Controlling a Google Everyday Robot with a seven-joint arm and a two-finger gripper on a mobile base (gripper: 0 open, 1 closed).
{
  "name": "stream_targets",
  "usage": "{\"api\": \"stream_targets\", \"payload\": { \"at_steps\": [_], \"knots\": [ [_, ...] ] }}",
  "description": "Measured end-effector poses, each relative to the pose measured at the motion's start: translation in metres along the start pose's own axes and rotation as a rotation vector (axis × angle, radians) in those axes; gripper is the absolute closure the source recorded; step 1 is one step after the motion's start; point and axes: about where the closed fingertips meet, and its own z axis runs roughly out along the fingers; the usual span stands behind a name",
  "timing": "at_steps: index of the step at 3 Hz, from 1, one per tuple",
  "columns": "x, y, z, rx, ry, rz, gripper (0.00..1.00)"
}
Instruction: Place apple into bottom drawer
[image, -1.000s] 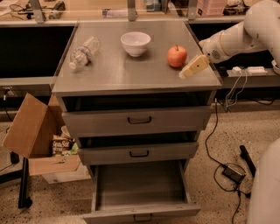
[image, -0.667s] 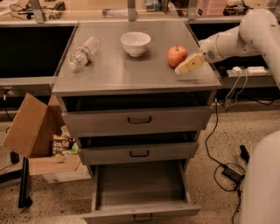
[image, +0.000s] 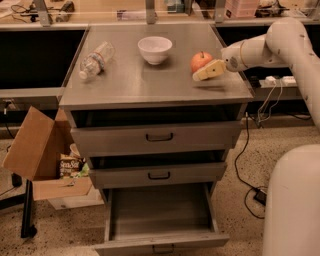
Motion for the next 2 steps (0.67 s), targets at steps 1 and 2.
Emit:
{"api": "stream_targets", "payload": {
  "at_steps": [1,2],
  "knots": [
    [-0.0073,0.0087,0.0108,-0.036,-0.018,0.004,0.0],
    [-0.0055,0.0167,0.0205,-0.068,-0.017,0.015,0.26]
  ]
}}
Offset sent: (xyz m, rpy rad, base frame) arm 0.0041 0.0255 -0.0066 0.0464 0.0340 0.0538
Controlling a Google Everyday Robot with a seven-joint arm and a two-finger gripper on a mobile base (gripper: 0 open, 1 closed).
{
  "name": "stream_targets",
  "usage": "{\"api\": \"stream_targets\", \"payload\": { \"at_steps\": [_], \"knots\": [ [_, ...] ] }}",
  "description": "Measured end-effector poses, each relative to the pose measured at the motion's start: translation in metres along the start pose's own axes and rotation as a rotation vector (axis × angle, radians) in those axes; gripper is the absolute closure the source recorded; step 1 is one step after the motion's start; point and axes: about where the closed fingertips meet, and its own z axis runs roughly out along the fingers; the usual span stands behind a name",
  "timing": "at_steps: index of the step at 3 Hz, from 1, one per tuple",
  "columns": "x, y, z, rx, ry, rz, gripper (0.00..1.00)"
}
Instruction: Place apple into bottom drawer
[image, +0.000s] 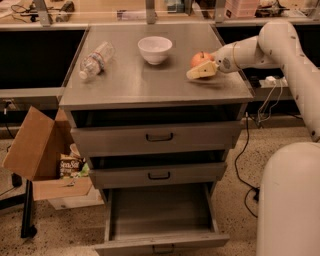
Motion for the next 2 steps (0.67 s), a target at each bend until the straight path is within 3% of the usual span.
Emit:
{"api": "stream_targets", "payload": {
  "at_steps": [1,2],
  "knots": [
    [0.001,0.004,0.002,-0.017,-0.003,0.006,0.49],
    [-0.01,0.027,-0.008,-0.081,-0.03,-0.055,0.73]
  ]
}}
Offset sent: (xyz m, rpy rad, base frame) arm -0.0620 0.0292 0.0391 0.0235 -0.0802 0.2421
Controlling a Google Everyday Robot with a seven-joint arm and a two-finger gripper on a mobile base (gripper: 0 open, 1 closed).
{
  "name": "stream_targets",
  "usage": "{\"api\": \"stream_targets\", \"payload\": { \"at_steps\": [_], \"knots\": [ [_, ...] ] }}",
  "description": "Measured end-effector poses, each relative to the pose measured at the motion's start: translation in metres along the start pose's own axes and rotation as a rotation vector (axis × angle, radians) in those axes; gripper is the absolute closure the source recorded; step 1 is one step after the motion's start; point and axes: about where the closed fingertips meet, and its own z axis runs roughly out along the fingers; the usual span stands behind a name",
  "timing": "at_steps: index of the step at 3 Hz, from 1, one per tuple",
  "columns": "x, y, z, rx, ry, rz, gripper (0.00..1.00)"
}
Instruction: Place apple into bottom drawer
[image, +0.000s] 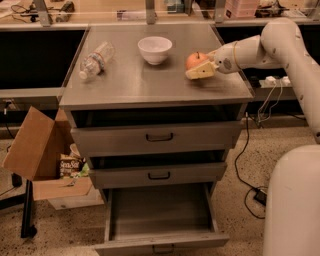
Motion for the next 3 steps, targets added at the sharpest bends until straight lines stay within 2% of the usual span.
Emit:
{"api": "stream_targets", "payload": {
  "at_steps": [1,2,3],
  "knots": [
    [-0.0159,0.0422,-0.0257,-0.093,-0.027,-0.082,0.96],
    [-0.0164,0.0465,-0.0221,-0.104,-0.026,-0.089,1.0],
    [-0.0164,0.0465,-0.0221,-0.105,-0.026,-0.089,1.0]
  ]
}}
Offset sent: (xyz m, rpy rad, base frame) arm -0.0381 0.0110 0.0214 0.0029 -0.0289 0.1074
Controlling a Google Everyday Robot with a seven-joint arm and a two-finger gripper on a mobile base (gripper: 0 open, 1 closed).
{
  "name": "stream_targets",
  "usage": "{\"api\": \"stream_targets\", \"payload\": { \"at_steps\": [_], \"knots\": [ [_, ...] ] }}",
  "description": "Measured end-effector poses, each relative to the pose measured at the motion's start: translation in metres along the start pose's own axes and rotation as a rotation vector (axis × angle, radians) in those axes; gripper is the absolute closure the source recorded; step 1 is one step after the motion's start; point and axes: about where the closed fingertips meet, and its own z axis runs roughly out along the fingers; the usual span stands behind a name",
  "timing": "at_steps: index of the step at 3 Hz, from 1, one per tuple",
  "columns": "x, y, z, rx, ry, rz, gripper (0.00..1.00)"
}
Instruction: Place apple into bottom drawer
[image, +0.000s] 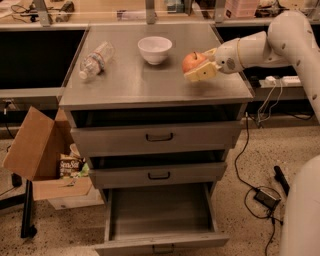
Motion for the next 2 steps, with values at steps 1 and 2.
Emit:
{"api": "stream_targets", "payload": {
  "at_steps": [1,2],
  "knots": [
    [0.0,0.011,0.003,-0.036,0.013,-0.018,1.0],
    [0.001,0.052,0.0,-0.156,0.017,-0.049,1.0]
  ]
}}
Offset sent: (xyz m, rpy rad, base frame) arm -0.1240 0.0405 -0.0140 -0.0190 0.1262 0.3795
